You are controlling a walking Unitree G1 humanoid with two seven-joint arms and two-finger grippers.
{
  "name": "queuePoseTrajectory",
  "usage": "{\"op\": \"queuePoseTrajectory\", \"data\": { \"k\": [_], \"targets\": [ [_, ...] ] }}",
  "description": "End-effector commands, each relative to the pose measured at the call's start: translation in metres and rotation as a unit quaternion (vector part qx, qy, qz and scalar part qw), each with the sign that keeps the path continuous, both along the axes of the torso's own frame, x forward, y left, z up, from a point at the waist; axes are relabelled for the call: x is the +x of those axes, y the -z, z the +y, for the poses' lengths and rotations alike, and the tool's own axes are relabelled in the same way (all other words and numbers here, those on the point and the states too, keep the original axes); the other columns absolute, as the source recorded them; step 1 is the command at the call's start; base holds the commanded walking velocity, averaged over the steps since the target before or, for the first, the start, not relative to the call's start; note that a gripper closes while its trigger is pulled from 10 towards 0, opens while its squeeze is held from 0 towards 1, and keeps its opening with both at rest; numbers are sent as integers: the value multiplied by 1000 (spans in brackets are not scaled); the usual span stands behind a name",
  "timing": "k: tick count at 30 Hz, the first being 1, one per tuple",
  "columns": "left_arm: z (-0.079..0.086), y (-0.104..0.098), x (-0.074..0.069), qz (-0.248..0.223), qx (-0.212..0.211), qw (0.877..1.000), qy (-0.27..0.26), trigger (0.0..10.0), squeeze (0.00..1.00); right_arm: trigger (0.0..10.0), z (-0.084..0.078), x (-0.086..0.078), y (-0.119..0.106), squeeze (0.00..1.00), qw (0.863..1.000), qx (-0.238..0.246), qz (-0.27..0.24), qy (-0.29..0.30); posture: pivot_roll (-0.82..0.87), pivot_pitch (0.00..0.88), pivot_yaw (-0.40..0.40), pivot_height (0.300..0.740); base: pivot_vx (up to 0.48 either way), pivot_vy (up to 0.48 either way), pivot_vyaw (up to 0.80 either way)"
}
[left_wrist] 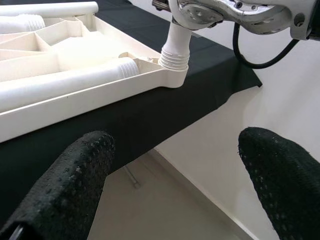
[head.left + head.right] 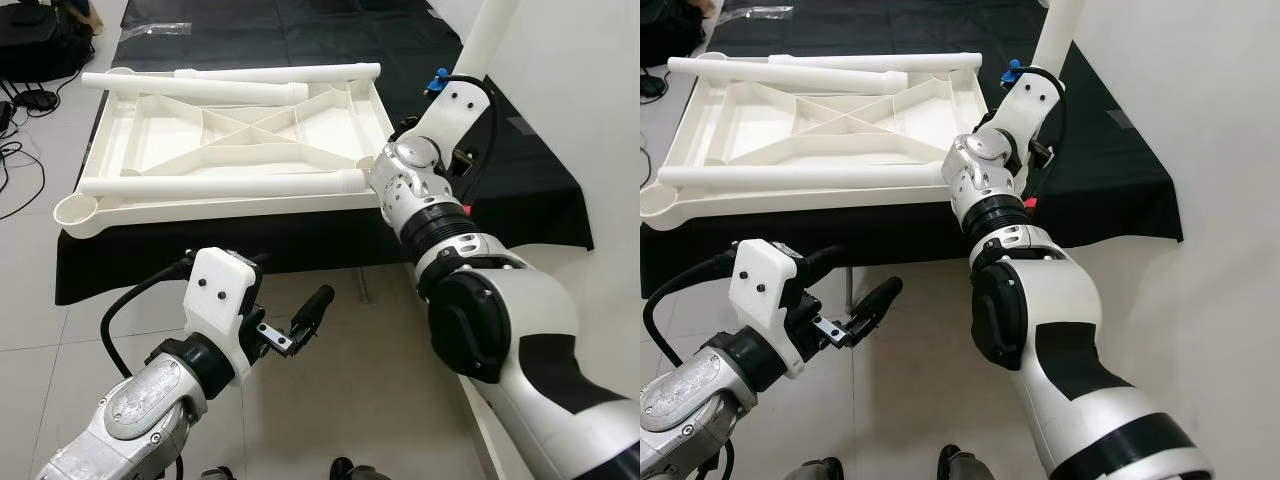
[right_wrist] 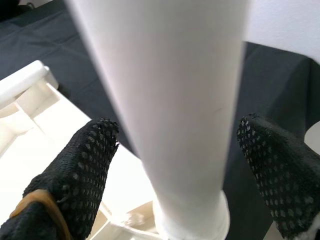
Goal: Building children table
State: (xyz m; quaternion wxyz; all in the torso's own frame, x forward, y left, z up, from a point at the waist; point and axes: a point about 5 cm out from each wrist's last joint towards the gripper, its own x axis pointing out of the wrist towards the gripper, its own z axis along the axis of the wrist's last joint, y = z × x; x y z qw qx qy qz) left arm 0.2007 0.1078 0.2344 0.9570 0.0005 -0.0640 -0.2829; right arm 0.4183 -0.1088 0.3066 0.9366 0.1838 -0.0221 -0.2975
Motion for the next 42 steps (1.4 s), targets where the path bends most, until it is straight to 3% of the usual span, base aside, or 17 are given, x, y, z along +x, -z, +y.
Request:
{"op": "queuePoseTrajectory", "data": {
  "k": [1,8,9,10,21,22,33,42],
  "targets": [
    [1,1,-1,-2,2,1000,0,10000,0,10000,4,-1,-7,0,1000,11,-14,-5,123,267,-88,740,0,0,0],
    [1,1,-1,-2,2,1000,0,10000,0,10000,3,0,-10,0,1000,10,-18,-7,120,267,-86,740,0,0,0],
    [1,1,0,-2,2,1000,0,10000,0,10000,2,0,-11,71,1000,6,-23,-6,120,268,-84,740,0,0,0],
    [1,1,0,-2,2,1000,0,10000,0,10000,0,0,-13,1000,1000,5,-28,-6,119,268,-84,740,0,0,0],
    [1,0,1,-4,2,1000,1,10000,0,10000,2,0,-18,1000,999,-1,-42,-16,119,266,-81,740,0,0,0],
    [1,0,1,-4,3,1000,0,10000,0,10000,2,-1,-20,0,999,-4,-47,-12,120,264,-81,740,0,0,0],
    [2,1,3,-7,3,1000,0,10000,0,10000,2,-6,-37,0,994,-49,-102,5,115,239,-80,740,0,0,0],
    [2,1,5,-11,3,1000,0,10000,0,10000,4,-9,-34,0,991,-61,-122,-8,113,215,-80,740,0,0,0]
  ]
}}
